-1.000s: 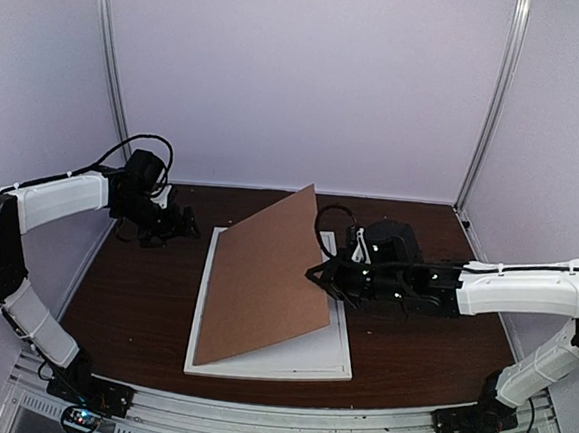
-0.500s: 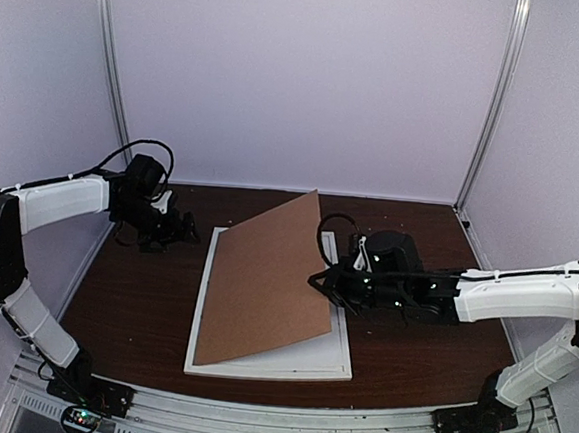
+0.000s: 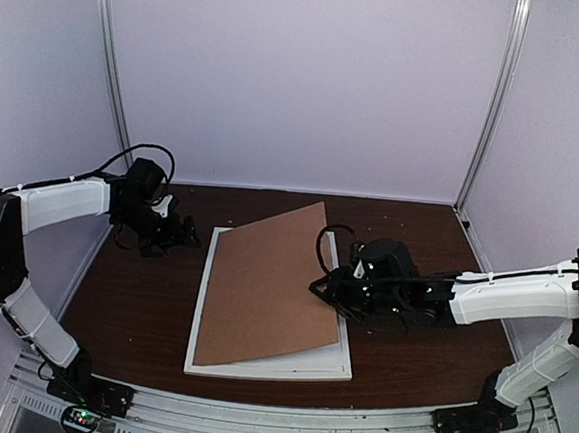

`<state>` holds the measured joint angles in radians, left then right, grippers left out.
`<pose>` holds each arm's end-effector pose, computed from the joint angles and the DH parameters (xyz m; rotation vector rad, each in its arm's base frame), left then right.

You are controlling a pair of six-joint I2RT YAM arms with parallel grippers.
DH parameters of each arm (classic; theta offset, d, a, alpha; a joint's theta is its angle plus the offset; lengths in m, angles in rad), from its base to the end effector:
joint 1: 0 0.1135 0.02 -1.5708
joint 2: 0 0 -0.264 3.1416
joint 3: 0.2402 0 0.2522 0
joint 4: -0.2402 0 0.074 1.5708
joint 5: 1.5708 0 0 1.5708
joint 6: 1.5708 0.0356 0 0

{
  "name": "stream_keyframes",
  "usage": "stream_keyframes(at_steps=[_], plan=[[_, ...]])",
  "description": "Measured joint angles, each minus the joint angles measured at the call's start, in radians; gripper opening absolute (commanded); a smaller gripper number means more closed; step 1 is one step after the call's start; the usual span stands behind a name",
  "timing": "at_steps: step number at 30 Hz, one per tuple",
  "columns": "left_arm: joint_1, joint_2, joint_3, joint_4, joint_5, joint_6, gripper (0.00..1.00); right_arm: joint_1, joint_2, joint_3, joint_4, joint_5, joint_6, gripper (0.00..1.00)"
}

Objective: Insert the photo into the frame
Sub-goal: Place the backboard on the frame body.

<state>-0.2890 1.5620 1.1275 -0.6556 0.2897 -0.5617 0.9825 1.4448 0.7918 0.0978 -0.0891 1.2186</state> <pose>0.2992 -0.0996 0.2329 -0.2765 2.7387 -0.6437 0.1699 0.2604 0.2165 0.2291 2.4496 1.2698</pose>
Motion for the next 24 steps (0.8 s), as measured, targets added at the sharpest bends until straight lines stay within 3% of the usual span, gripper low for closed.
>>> stream_keyframes(at_steps=[12, 24], plan=[[0.000, 0.003, -0.032, 0.006, 0.012, 0.000, 0.98, 0.000, 0.058, 0.007, -0.082, 0.010, -0.045, 0.50], [0.000, 0.013, -0.059, 0.027, 0.029, 0.003, 0.98, 0.000, 0.154, 0.081, -0.199, 0.012, -0.100, 0.55]])
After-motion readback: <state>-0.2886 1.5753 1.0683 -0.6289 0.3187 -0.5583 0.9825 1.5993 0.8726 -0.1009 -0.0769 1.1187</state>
